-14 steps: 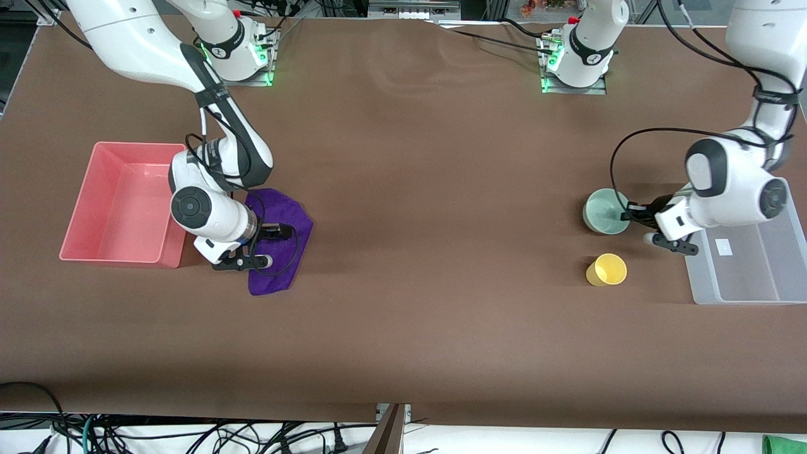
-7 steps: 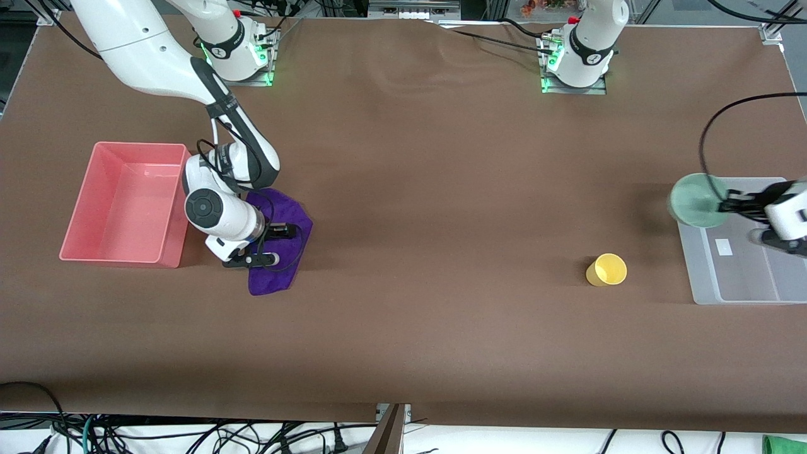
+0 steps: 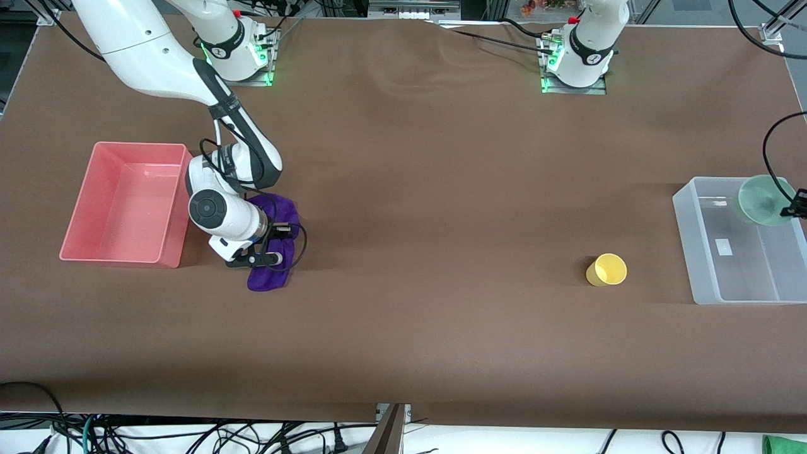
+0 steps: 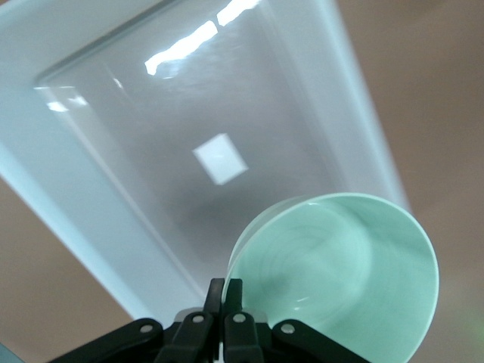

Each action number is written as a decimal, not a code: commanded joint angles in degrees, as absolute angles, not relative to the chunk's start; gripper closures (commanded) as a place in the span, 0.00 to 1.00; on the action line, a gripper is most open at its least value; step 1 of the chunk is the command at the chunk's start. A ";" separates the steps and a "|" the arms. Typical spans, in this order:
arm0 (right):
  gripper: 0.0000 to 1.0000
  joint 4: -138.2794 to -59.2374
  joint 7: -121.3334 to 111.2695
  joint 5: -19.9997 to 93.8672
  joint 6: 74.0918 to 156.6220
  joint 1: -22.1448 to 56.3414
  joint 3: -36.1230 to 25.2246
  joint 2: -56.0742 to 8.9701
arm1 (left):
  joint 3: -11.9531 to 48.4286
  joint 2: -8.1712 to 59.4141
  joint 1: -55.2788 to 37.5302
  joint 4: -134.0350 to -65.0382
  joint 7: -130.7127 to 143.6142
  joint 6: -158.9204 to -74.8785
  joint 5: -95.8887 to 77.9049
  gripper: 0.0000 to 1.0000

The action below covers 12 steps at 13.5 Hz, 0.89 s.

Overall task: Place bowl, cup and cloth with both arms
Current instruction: 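Lift the bowl into the clear bin while the right gripper grasps the cloth, then carry the purple cloth into the pink bin with the right gripper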

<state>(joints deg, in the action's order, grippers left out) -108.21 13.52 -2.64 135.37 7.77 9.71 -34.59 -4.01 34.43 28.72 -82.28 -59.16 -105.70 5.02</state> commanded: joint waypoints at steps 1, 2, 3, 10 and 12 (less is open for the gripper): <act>1.00 -104.35 13.01 -3.34 127.83 7.47 9.58 -32.44 | -3.16 40.41 29.79 -79.45 -62.23 -111.87 3.35 1.00; 1.00 -102.15 11.88 -3.34 123.62 7.12 9.49 -31.30 | -3.08 41.65 29.79 -79.45 -62.23 -112.84 1.86 1.00; 1.00 -100.13 8.99 -3.34 118.88 6.42 8.71 -29.90 | -3.08 42.62 29.71 -79.63 -62.40 -113.63 0.71 1.00; 1.00 -95.45 -17.20 -3.34 96.01 4.40 -6.31 -20.84 | -2.03 39.57 28.22 -78.93 -65.39 -113.48 0.62 0.00; 1.00 -96.24 -20.54 -3.69 92.91 3.96 -10.00 -19.25 | -1.76 35.18 23.85 -79.01 -60.68 -108.48 0.62 0.00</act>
<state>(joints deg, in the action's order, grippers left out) -94.91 -17.23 -2.94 95.55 3.89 -7.82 -21.22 -1.43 40.54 28.19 -78.18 -63.60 -113.34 1.49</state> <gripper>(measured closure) 0.872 0.322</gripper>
